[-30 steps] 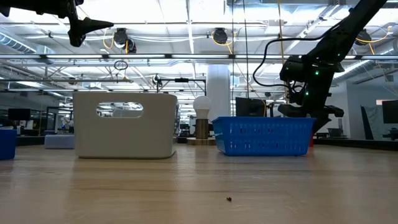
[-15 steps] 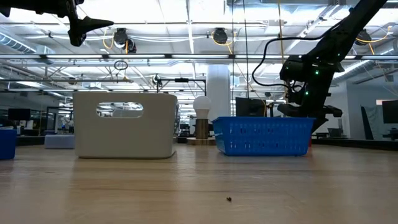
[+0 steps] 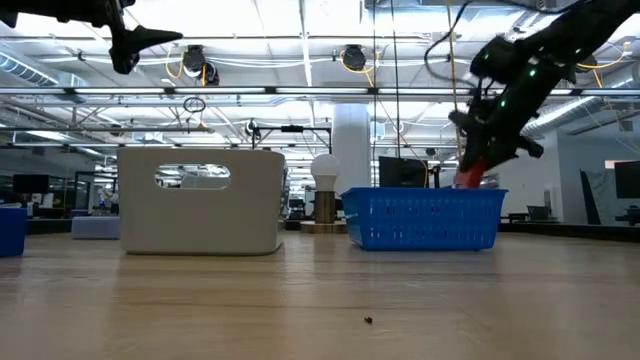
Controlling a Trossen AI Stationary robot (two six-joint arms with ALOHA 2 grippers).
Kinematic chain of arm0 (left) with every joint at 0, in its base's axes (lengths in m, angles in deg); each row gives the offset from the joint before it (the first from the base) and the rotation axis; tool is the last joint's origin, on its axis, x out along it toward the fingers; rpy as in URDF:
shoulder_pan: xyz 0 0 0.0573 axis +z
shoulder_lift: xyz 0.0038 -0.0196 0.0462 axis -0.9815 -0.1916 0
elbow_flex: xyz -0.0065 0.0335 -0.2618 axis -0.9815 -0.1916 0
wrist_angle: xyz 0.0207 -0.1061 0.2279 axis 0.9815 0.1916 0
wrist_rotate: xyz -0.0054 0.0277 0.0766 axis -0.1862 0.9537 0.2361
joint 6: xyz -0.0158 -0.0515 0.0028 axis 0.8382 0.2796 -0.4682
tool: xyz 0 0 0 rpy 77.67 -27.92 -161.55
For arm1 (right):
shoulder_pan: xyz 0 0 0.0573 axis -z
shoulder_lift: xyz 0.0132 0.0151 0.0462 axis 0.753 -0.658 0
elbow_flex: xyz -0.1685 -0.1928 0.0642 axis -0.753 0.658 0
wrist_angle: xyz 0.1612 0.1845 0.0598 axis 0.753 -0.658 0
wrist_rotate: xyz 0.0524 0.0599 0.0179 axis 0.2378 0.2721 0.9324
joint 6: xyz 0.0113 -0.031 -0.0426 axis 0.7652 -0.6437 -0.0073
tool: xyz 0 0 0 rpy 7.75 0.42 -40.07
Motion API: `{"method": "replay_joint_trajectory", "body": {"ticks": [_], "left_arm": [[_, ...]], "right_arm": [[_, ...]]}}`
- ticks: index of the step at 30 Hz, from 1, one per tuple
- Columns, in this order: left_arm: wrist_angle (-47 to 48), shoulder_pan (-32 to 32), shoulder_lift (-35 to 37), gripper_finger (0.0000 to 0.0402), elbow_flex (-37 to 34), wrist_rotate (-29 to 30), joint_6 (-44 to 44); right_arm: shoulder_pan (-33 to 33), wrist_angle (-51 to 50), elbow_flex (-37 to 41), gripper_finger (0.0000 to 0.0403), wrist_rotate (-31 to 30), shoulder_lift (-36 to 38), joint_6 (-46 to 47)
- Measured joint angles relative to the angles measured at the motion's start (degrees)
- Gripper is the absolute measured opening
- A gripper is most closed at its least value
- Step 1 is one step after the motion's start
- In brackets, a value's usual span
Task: Pick & Place Office items
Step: Put the top red charger adapter into the gray bin
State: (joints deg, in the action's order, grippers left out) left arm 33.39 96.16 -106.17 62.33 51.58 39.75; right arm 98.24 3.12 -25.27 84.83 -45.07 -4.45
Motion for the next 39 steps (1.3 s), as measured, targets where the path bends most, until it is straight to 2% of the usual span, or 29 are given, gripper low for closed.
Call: {"method": "replay_joint_trajectory", "body": {"ticks": [7, 15, 20, 26, 30, 36, 39], "left_arm": [[0.02, 0.0, -0.02, 0.0296, 0.0, -1.0, 1.42], [-0.13, 0.02, -0.42, 0.0296, -0.02, 0.07, 0.21], [-0.13, -0.03, -3.98, 0.0296, -0.04, -0.02, 2.57], [-3.28, -0.2, -11.63, 0.0296, -0.04, -1.98, 5.91], [-10.04, -0.2, -16.23, 0.0296, -0.07, -2.49, 4.61], [-20.54, 0.31, -21.8, 0.0296, -0.07, -4.57, 3.18], [-23.5, 0.26, -24.07, 0.0296, -0.07, -5.37, 1.35]], "right_arm": [[0.0, 3.69, 0.0, 0.0113, 6.0, 9.93, 3.89], [-0.7, 16.28, 0.0, 0.0113, 14.76, 13.9, 9.51], [-4.51, 24.02, 0.0, 0.0113, 15.61, 13.38, 11.08], [-10.06, 31.17, 0.0, 0.0113, 16.29, 11.11, 13.38], [-14.65, 36.19, 0.0, 0.0113, 17.09, 9.69, 14.02], [-21.4, 41.22, 0.0, 0.0113, 11.38, 8.32, 13.43], [-23.5, 43.3, -0.02, 0.0113, 11.3, 7.76, 12.37]]}}
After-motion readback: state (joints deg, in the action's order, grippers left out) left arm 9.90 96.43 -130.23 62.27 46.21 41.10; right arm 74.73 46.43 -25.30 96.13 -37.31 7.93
